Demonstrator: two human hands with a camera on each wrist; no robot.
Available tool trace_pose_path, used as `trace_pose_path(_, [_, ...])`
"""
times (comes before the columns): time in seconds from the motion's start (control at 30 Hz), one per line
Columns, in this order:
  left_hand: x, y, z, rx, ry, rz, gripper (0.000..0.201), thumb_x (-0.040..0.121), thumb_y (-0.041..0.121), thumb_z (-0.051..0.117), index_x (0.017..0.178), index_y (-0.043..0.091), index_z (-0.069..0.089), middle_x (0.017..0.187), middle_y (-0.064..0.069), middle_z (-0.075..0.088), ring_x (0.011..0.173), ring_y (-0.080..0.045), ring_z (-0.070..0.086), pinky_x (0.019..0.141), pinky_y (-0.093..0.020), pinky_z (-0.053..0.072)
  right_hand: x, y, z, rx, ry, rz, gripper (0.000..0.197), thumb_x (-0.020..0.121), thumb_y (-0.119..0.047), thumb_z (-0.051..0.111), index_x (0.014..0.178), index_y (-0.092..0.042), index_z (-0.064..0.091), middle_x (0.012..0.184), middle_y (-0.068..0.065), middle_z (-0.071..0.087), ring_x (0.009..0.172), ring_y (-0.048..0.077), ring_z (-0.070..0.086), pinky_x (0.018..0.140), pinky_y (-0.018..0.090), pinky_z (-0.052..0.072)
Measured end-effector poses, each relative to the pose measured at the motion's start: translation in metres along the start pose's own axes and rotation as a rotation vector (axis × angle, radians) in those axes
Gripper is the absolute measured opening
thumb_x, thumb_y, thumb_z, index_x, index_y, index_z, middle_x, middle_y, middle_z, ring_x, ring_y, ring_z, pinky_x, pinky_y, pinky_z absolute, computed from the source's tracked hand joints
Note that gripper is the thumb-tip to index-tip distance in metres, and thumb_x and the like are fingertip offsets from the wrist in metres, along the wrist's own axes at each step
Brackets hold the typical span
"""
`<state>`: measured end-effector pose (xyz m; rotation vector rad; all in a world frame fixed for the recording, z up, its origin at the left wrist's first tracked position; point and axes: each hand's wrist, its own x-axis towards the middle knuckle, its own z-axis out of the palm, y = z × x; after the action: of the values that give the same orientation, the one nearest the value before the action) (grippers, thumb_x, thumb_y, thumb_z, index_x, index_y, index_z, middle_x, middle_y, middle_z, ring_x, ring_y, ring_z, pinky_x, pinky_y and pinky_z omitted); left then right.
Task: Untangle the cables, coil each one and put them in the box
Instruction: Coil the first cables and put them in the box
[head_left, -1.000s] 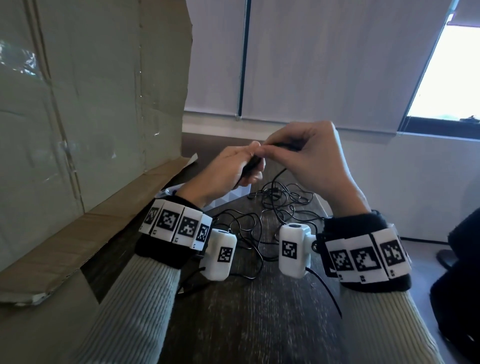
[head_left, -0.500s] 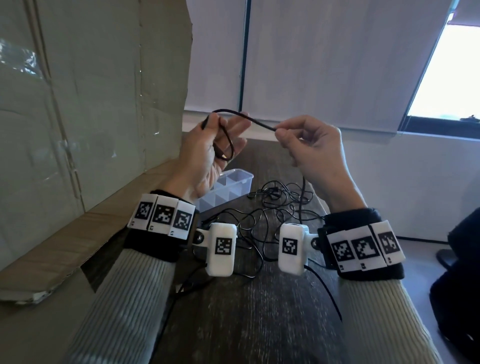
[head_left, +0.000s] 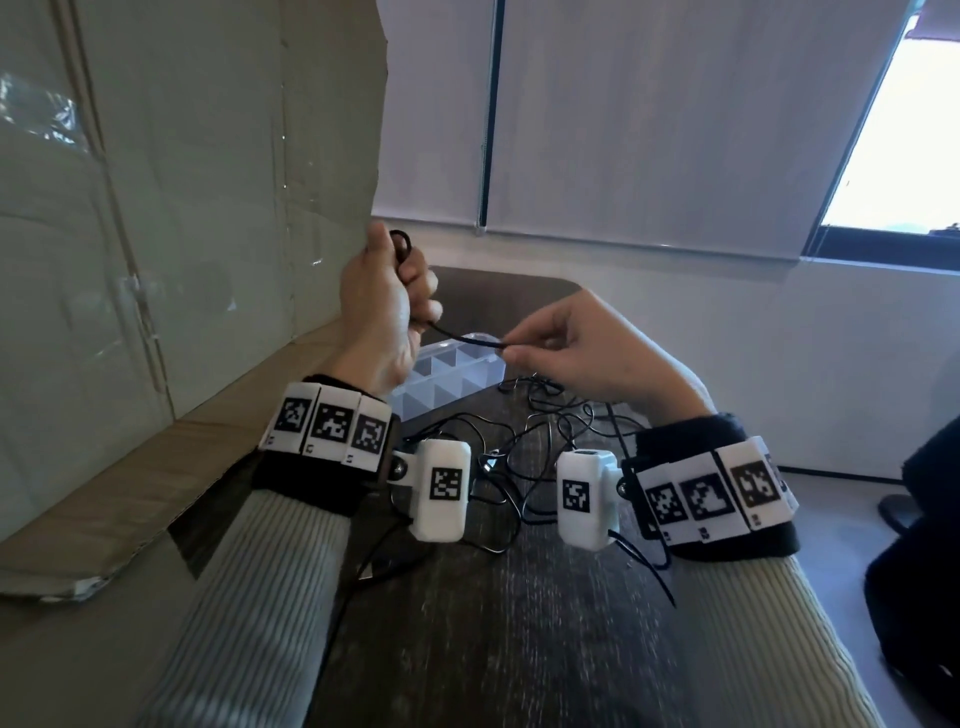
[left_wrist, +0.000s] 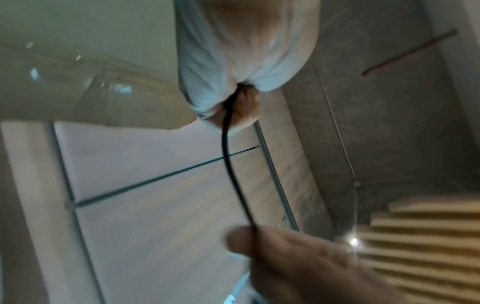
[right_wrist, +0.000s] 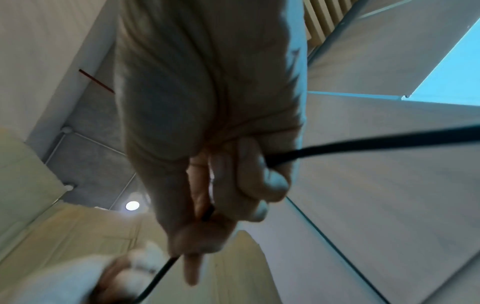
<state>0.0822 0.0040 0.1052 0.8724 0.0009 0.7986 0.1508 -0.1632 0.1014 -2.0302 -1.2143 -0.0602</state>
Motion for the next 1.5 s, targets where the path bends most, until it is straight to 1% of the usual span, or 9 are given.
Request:
trace_pose_path(0.3, [-0.004,-0.012,-0.006,0.451,-0.153,0.054,0.025,0.106,0.030,0.024,0.098,0.019,0.044,0.056,0.004,0.046,0.040,-0.005,0.025,0.037,-0.015,0.020,-0.016,-0.019,-0.021,0.108,0.003,-0.092,0.009,0.088,-0.013,0.069,0.083,-0.017,0.075,0.056,-0.021,0.066,0.050,-0.008,0.056,0.053,0.004,0.039])
trace_pose_path(0.43, [-0.008,-0.010,-0.002,0.412,-0.197,0.048,0.035,0.105,0.036,0.023,0.078,0.022,0.041,0.048,0.011,0.032,0.040,-0.004,0.017,0.038,-0.013,0.012,-0.013,-0.016,-0.020,0.143,0.059,-0.125,0.011,0.084,-0.017,0.074,0.080,-0.027,0.076,0.071,-0.012,0.072,0.065,-0.002,0.061,0.065,0.017,0.047])
trace_pose_path(0.53, [-0.008,-0.013,-0.001,0.386,-0.168,0.042,0.033,0.104,0.038,0.027,0.079,0.022,0.042,0.053,0.010,0.045,0.038,-0.003,0.022,0.036,-0.015,0.014,-0.015,-0.019,-0.020,0.140,-0.008,-0.136,0.008,0.083,-0.017,0.074,0.083,-0.024,0.077,0.068,-0.013,0.070,0.061,0.000,0.057,0.060,0.015,0.043])
trace_pose_path(0.67, [-0.003,-0.008,-0.007,0.273,-0.175,-0.054,0.030,0.097,0.048,0.040,0.083,0.022,0.046,0.059,0.010,0.051,0.041,-0.002,0.024,0.038,-0.015,0.016,-0.016,-0.014,-0.027,0.137,0.040,-0.129,0.013,0.084,-0.022,0.074,0.077,-0.032,0.077,0.071,0.000,0.073,0.065,0.019,0.055,0.065,0.034,0.049])
trace_pose_path(0.83, [-0.002,-0.002,-0.010,0.171,-0.266,-0.086,0.045,0.091,0.058,0.040,0.094,0.016,0.056,0.068,0.010,0.049,0.046,-0.001,0.029,0.037,-0.011,0.026,-0.014,-0.006,-0.032,0.172,0.151,-0.101,0.018,0.087,-0.014,0.070,0.078,-0.030,0.072,0.058,-0.024,0.065,0.057,-0.008,0.056,0.063,0.008,0.040])
trace_pose_path(0.97, [-0.003,-0.003,-0.007,0.251,-0.288,-0.036,0.041,0.077,0.054,0.060,0.091,0.015,0.056,0.069,0.010,0.049,0.051,0.000,0.032,0.039,-0.010,0.028,-0.014,-0.005,-0.033,0.190,0.207,-0.084,0.015,0.087,-0.014,0.070,0.080,-0.027,0.073,0.060,-0.024,0.067,0.058,-0.009,0.057,0.066,0.009,0.041])
trace_pose_path(1.2, [-0.004,0.001,-0.006,0.020,-0.226,-0.131,0.045,0.100,0.049,0.026,0.071,0.019,0.043,0.054,0.007,0.048,0.044,-0.003,0.042,0.040,-0.014,0.036,-0.016,-0.009,-0.034,0.229,0.173,-0.129,0.013,0.086,-0.014,0.071,0.083,-0.026,0.074,0.066,-0.021,0.069,0.062,-0.004,0.058,0.070,0.017,0.043])
trace_pose_path(1.3, [-0.008,0.003,-0.003,0.220,-0.178,-0.058,0.045,0.101,0.047,0.028,0.068,0.019,0.040,0.055,0.004,0.060,0.042,-0.008,0.052,0.038,-0.017,0.037,-0.021,-0.015,-0.035,0.208,0.027,-0.194,0.007,0.085,-0.018,0.072,0.089,-0.020,0.076,0.063,-0.017,0.065,0.065,0.017,0.051,0.066,0.028,0.041])
trace_pose_path(1.5, [-0.027,-0.010,0.009,0.914,-0.485,0.084,0.050,0.103,0.040,0.026,0.077,0.005,0.052,0.049,0.005,0.062,0.036,-0.007,0.039,0.039,-0.019,0.033,-0.013,-0.022,-0.023,0.144,0.047,-0.286,0.010,0.085,-0.014,0.072,0.092,-0.017,0.078,0.063,-0.013,0.059,0.057,0.005,0.048,0.058,0.017,0.038])
